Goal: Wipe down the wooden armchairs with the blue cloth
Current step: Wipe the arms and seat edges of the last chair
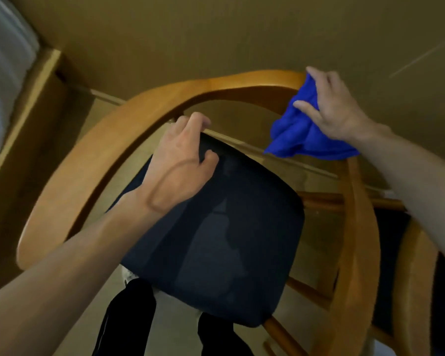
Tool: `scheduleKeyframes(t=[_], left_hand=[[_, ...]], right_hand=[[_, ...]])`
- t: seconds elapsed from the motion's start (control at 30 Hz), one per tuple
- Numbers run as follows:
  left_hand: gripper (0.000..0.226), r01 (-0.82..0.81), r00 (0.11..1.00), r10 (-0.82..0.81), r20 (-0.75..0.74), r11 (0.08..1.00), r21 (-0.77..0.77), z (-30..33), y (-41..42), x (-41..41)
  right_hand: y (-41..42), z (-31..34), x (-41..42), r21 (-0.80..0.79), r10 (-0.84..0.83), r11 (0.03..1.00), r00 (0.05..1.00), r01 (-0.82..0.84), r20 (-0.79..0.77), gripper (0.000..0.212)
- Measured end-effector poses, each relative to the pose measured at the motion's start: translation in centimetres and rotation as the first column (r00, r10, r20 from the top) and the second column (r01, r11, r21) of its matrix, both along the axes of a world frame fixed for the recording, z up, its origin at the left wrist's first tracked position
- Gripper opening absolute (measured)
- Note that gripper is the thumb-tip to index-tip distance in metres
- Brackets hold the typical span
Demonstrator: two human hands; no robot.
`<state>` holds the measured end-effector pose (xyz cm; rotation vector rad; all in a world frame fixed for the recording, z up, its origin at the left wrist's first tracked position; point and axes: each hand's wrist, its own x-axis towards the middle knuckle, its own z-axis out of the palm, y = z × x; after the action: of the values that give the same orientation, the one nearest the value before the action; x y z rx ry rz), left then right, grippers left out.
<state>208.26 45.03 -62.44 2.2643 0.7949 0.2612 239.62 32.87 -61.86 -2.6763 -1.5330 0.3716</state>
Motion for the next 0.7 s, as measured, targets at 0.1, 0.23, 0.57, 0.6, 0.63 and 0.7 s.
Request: scheduleKeyframes(t=[0.1, 0.23, 0.57, 0.6, 0.63, 0.7], left_hand=[[0.044, -0.052, 0.999, 0.052, -0.011, 0.998, 0.024, -0.1, 1.3, -1.8], [0.043, -0.067, 0.998, 0.067, -0.016, 0.998, 0.002, -0.1, 2.9, -4.1], [0.041, -0.407, 0.908, 0.403, -0.118, 0.913, -0.009, -1.6, 5.8, -16.1], [0.043, -0.415, 0.9, 0.407, -0.159, 0.91, -0.017, -2.0, 5.2, -17.2], [0.046, -0.412, 0.897, 0.399, -0.19, 0.911, -0.032, -2.3, 4.7, -18.0], [0.048, -0.404, 0.899, 0.387, -0.205, 0.913, -0.049, -2.7, 4.1, -18.9]], right_hand=[[6.2, 0.7, -1.6, -0.216, 0.236, 0.954, 0.966, -0.21, 0.104, 0.07], [12.5, -0.6, -5.7, -0.398, 0.419, 0.848, 0.903, -0.351, 0.096, 0.067], [18.5, -3.6, -20.0, -0.285, 0.802, 0.563, 0.596, -0.776, -0.039, 0.085], [18.9, -3.5, -20.9, -0.257, 0.818, 0.532, 0.568, -0.807, -0.088, 0.093], [19.2, -3.3, -21.3, -0.227, 0.817, 0.521, 0.558, -0.823, -0.149, 0.102], [19.9, -2.5, -20.8, -0.181, 0.769, 0.567, 0.595, -0.804, -0.233, 0.123]])
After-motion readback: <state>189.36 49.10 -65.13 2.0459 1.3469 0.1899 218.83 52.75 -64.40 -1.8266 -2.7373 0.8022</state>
